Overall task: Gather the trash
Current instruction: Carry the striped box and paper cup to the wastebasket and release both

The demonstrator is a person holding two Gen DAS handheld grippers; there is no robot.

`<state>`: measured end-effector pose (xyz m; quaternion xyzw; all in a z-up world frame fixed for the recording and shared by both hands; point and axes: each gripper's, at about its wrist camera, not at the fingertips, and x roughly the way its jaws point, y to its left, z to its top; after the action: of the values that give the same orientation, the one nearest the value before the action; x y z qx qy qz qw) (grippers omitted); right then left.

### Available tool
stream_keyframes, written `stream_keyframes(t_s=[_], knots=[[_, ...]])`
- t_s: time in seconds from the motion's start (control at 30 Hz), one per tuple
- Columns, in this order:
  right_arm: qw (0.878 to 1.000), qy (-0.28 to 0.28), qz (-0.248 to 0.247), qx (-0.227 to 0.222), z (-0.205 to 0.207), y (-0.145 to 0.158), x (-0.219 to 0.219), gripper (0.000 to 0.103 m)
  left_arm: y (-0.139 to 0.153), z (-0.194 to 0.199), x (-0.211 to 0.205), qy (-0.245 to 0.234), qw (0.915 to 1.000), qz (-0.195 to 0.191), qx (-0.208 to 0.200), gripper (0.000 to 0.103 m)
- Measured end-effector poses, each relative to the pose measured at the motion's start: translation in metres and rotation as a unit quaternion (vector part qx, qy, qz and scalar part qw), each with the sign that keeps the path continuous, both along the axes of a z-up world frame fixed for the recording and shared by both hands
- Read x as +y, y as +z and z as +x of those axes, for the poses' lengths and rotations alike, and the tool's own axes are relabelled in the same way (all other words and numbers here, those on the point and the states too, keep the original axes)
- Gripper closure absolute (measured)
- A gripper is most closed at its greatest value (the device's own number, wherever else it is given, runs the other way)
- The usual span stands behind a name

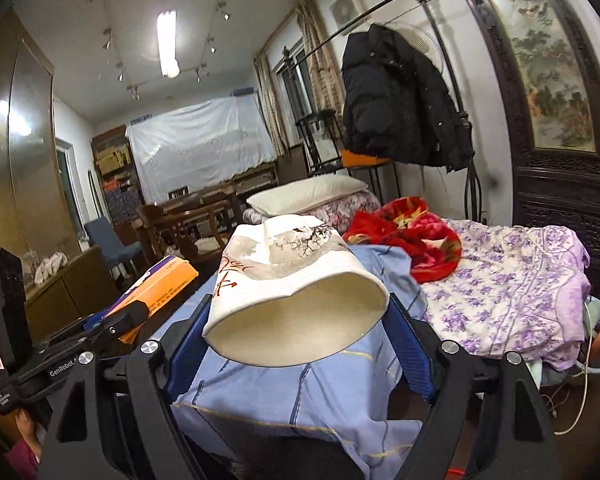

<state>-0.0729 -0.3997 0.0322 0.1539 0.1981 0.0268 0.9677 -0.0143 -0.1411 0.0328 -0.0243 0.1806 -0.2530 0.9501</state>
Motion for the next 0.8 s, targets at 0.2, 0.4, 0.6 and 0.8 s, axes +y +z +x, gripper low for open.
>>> stream_keyframes(t_s=[0.2, 0.4, 0.6, 0.8], knots=[[0.999, -0.019, 0.005, -0.028, -0.042, 0.007, -0.028, 0.021, 0.015, -0.031, -0.033, -0.031, 0.9991, 0.017, -0.021, 0.053], [0.998, -0.041, 0.018, -0.038, -0.071, 0.005, -0.056, 0.021, 0.023, -0.058, -0.069, -0.062, 0.9966, 0.039, -0.037, 0.053], [0.996, -0.069, 0.029, -0.042, -0.094, -0.002, -0.087, 0.021, 0.02, -0.071, -0.105, -0.097, 0.9931, 0.057, -0.031, 0.053], [0.994, -0.094, 0.037, -0.036, -0.107, -0.016, -0.109, 0.021, 0.004, -0.076, -0.147, -0.134, 0.9868, 0.089, -0.02, 0.053]])
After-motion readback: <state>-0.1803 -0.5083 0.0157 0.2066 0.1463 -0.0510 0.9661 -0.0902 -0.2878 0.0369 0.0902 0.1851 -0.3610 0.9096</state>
